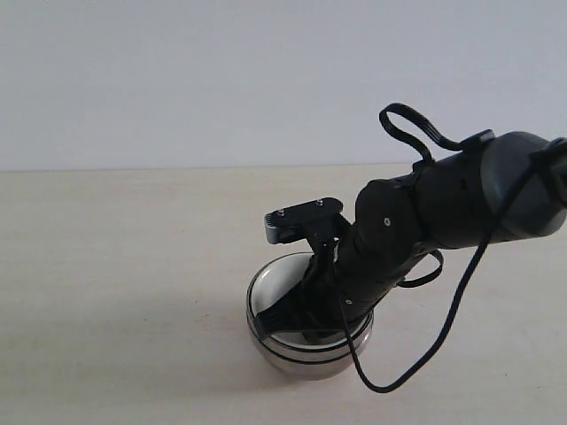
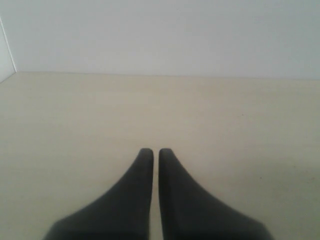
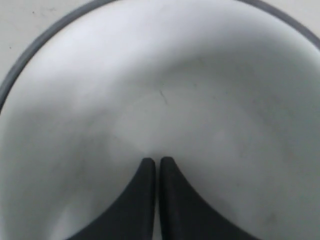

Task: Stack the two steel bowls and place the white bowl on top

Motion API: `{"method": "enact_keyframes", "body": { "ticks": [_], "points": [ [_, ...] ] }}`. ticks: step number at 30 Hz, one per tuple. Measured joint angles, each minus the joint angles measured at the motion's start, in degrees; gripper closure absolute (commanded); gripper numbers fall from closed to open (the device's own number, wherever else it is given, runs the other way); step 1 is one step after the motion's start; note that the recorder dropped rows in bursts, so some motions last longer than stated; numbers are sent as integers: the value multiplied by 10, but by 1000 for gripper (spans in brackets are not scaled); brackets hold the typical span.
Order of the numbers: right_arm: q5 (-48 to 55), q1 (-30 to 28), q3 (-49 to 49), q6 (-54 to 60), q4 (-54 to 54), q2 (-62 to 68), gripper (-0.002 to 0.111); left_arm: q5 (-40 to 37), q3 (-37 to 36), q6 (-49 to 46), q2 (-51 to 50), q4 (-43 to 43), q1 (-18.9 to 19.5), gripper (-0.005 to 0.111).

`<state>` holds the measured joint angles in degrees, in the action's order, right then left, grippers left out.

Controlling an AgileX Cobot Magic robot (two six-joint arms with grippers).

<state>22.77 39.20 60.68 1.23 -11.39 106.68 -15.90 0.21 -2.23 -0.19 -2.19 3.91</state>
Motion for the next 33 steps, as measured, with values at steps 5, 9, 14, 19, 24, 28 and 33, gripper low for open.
{"method": "enact_keyframes", "body": {
  "ticks": [5, 9, 14, 19, 24, 28, 33],
  "points": [
    [-10, 0, 0, 0, 0, 0, 108, 0, 0, 0, 0, 0, 0, 103],
    [-16, 0, 0, 0, -10, 0, 108, 0, 0, 0, 0, 0, 0, 103],
    [-33, 0, 0, 0, -29, 7, 108, 0, 0, 0, 0, 0, 0, 103],
    [-45, 0, 2, 0, -30, 13, 108, 0, 0, 0, 0, 0, 0, 103],
    [-40, 0, 2, 0, -30, -10, 108, 0, 0, 0, 0, 0, 0, 103],
    [-39, 0, 1, 2, -29, -61, 108, 0, 0, 0, 0, 0, 0, 103],
    [-11, 0, 1, 4, -10, -138, 108, 0, 0, 0, 0, 0, 0, 103]
  ]
}}
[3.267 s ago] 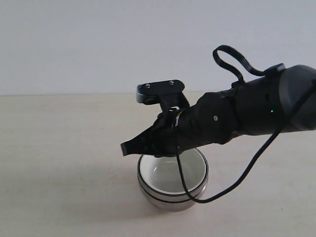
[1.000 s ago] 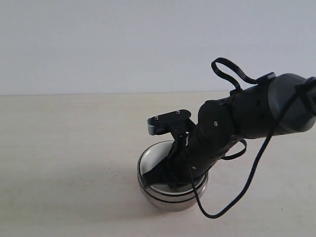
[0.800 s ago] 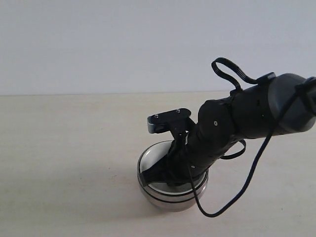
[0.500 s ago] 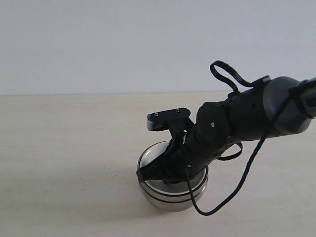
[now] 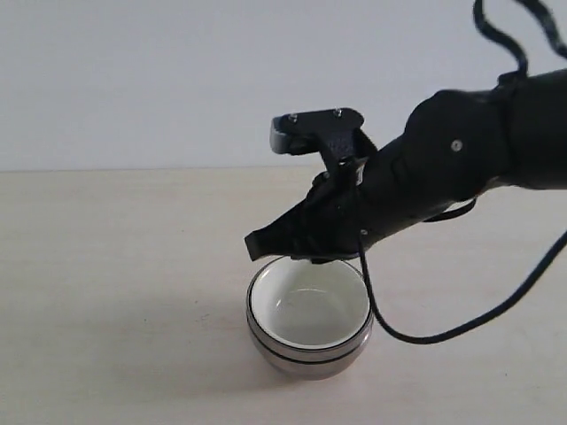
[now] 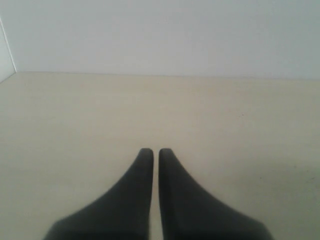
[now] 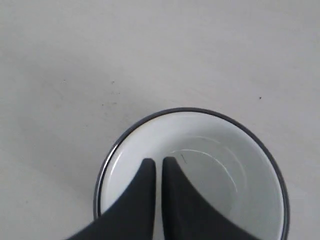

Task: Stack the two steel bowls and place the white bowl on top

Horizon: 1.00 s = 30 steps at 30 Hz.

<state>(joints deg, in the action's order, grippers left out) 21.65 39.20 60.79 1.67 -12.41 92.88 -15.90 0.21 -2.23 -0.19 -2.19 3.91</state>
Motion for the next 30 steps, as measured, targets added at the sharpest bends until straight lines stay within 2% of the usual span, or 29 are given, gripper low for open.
{"method": "enact_keyframes", "body": {
  "ticks": [16, 30],
  "points": [
    [111, 0, 0, -22, 83, -203, 108, 0, 0, 0, 0, 0, 0, 103],
    [260, 0, 0, -49, 124, -351, 108, 0, 0, 0, 0, 0, 0, 103]
  ]
}}
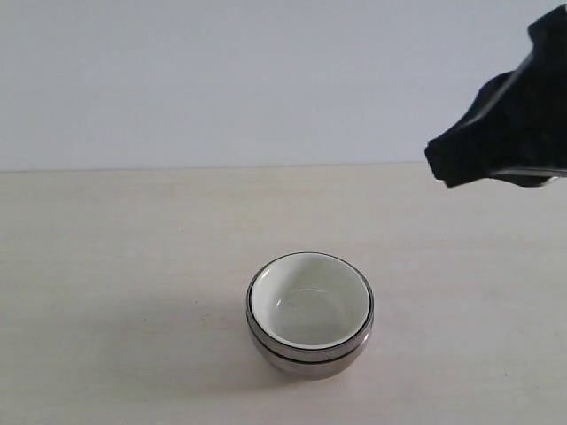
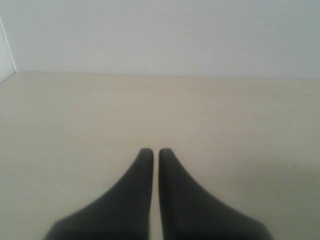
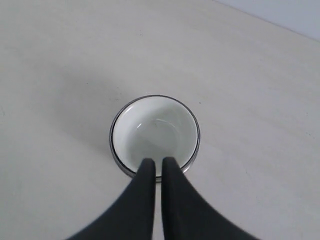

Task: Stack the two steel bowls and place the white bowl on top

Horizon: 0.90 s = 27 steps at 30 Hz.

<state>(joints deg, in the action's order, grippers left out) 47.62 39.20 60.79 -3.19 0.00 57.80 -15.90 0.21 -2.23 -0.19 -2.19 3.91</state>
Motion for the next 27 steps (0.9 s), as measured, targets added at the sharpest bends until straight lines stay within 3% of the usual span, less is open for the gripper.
{"method": "enact_keyframes", "body": {
  "ticks": [7, 18, 27],
  "points": [
    [33, 0, -49, 0, 6, -72, 108, 0, 0, 0, 0, 0, 0, 103],
    [-75, 0, -226, -35, 28, -240, 108, 0, 0, 0, 0, 0, 0, 103],
    [-130, 0, -304, -44, 29, -426, 108, 0, 0, 0, 0, 0, 0, 103]
  ]
}}
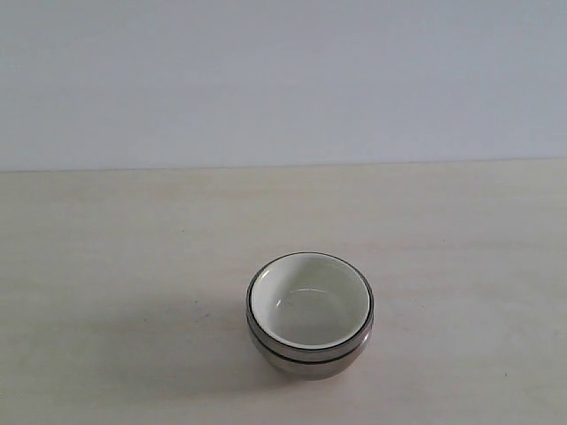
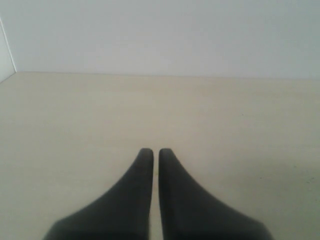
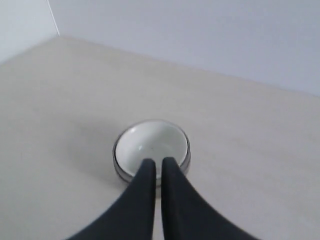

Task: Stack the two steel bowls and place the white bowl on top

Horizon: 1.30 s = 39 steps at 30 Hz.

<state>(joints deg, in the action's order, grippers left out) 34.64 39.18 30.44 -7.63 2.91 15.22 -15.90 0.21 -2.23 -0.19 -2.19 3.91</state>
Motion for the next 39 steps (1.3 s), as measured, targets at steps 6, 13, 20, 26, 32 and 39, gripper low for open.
{"method": "enact_keyframes", "body": {
  "ticks": [6, 13, 20, 26, 32, 39],
  "points": [
    [-50, -2, -6, -14, 22, -129, 108, 0, 0, 0, 0, 0, 0, 103],
    [-59, -19, -5, -102, 118, -149, 108, -1, 0, 0, 0, 0, 0, 103],
    [-103, -129, -5, -140, 151, -149, 108, -1, 0, 0, 0, 0, 0, 103],
    [-109, -288, -5, -124, 118, -149, 108, -1, 0, 0, 0, 0, 0, 103],
    [-127, -382, -5, -1, -18, -149, 108, -1, 0, 0, 0, 0, 0, 103],
    [-186, -385, -73, 30, -104, -149, 108, -1, 0, 0, 0, 0, 0, 103]
  ]
}}
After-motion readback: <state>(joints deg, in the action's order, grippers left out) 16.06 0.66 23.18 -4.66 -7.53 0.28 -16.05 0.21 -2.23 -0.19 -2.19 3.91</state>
